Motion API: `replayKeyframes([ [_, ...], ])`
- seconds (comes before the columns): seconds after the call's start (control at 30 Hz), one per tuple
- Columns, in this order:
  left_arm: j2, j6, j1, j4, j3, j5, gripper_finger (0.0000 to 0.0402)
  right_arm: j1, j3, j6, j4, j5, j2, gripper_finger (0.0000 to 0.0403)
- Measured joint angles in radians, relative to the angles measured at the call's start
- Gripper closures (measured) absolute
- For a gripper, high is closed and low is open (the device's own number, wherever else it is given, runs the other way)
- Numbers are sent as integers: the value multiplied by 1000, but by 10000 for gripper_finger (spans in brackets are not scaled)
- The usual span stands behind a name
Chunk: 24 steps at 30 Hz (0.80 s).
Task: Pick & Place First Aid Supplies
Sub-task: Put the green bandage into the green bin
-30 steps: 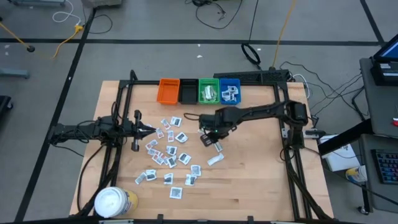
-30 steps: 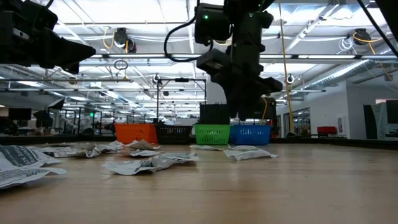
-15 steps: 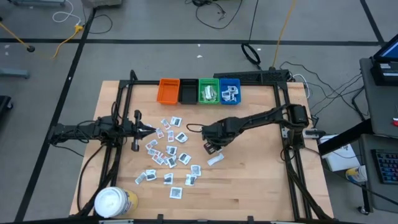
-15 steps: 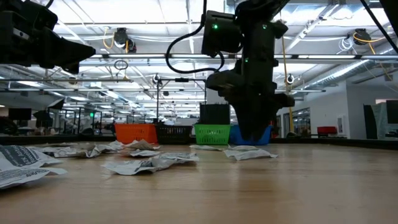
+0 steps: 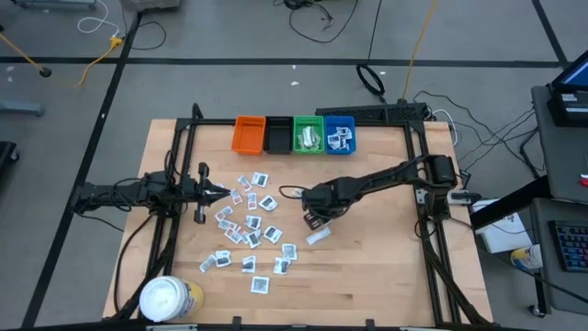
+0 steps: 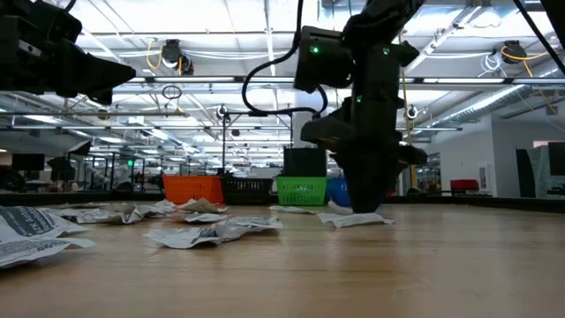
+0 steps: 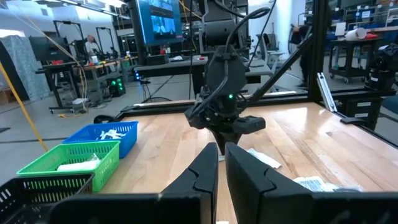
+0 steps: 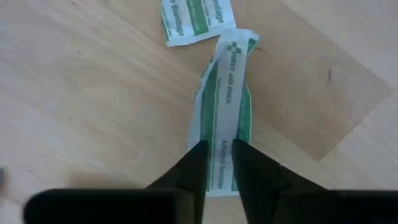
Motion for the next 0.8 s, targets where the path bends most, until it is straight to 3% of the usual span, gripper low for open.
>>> replayKeyframes([
  [0.13,0,0,0,0,0,0,364,9,-33,-30,29,7,-6,389],
  [0.37,0,0,0,0,0,0,364,15,-32,-51,29,27,-4,401],
  [0.57,0,0,0,0,0,0,364,14,-18,-68,24,21,-18,374],
  [0.8,0,0,0,0,0,0,364,14,-3,-79,-2,24,-20,302],
])
